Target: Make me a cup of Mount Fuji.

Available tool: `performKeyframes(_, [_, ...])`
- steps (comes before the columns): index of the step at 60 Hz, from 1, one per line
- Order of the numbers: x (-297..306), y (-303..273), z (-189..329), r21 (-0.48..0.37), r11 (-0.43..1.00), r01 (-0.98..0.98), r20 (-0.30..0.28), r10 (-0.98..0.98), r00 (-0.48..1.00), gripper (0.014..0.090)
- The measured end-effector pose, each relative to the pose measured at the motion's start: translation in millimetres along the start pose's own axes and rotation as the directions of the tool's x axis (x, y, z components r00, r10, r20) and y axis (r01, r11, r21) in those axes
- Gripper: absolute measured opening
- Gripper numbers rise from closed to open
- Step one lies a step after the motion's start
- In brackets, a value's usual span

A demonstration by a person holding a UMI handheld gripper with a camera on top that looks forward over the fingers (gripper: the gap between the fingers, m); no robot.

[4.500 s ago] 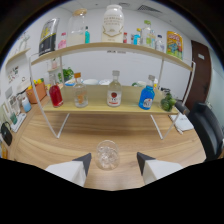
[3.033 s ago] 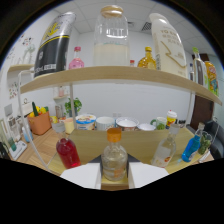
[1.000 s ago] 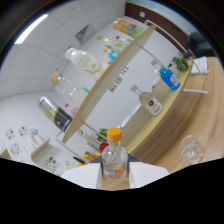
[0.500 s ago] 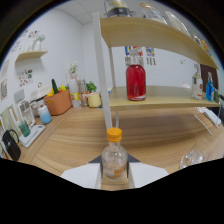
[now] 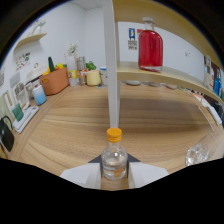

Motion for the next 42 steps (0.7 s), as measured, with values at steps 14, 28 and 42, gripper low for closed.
performKeyframes(14, [-11.0,9.9,-11.7,-0.013,1.0,0.002,0.067,-0.001,0.998,0.0557])
performKeyframes(28, [-7.1,-11.4,-63.1,0.059,0.998,0.019,0.142,-0.027,0.99,0.0857])
performKeyframes(42, [59.3,-66.5,-150.3,0.258,0.965,0.042,0.082,-0.065,0.994,0.0866])
